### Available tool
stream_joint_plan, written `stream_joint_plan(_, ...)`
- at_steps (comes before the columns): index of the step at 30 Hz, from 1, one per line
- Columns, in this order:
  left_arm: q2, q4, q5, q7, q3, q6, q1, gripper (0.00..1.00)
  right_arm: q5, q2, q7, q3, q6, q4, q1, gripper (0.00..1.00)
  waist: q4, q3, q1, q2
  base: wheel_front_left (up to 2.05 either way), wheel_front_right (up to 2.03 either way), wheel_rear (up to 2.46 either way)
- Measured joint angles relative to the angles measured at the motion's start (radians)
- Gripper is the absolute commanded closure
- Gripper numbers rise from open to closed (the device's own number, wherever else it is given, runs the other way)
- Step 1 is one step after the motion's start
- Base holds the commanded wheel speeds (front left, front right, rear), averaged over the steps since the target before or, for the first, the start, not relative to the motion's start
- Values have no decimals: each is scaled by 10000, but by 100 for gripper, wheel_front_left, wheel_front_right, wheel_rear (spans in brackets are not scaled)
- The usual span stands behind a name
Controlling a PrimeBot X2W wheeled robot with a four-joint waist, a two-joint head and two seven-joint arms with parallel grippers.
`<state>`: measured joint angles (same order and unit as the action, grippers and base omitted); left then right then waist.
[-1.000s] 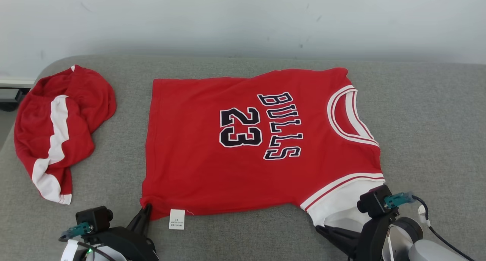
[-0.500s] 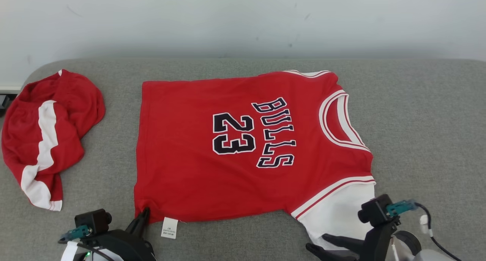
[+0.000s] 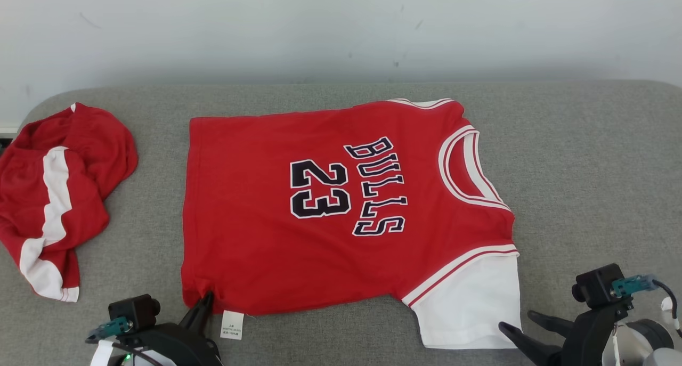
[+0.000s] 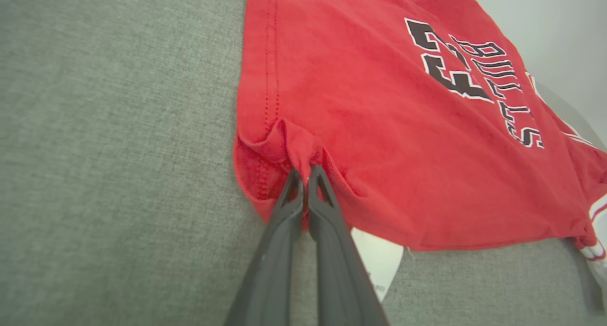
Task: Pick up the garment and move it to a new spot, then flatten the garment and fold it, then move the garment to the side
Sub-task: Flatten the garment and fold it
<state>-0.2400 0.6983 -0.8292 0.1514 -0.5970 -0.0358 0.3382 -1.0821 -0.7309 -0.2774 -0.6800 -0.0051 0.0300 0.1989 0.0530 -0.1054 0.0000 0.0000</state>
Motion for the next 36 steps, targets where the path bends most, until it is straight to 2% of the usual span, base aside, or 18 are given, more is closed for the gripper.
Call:
stream_joint_plan(9, 90, -2, 50, 4, -176, -13, 115, 100, 472, 178, 15, -403, -658, 364, -381, 0, 112, -60, 0, 0, 0, 0, 0)
stream_joint_plan(23, 90, -31, 79, 79, -198, -86, 219, 100, 807, 696, 42, -560, -965, 1208, -413, 2, 331, -332, -1, -1, 0, 0, 0)
stream_joint_plan(25, 94, -29, 104, 92, -201, -86, 221, 100, 842, 761, 36, -598, -1009, 1358, -371, 31, 347, -355, -1, -1, 0, 0, 0)
stream_joint_plan(26, 100, -29, 105, 92, -203, -86, 224, 100, 907, 777, 33, -637, -1009, 1432, -319, 67, 355, -363, -1, -1, 0, 0, 0)
stream_joint_plan(27, 107, -25, 105, 92, -207, -84, 228, 100, 943, 798, 33, -656, -1009, 1519, -268, 94, 363, -371, -1, -1, 0, 0, 0)
stream_joint_plan(28, 119, -25, 105, 94, -215, -84, 234, 100, 957, 832, 35, -650, -1018, 1590, -250, 100, 370, -379, -1, -1, 0, 0, 0)
stream_joint_plan(36, 153, 15, 105, 165, -222, -84, 236, 100, 1012, 943, 151, -562, -1018, 1939, -143, 100, 388, -417, 0, -1, 0, 0, 0)
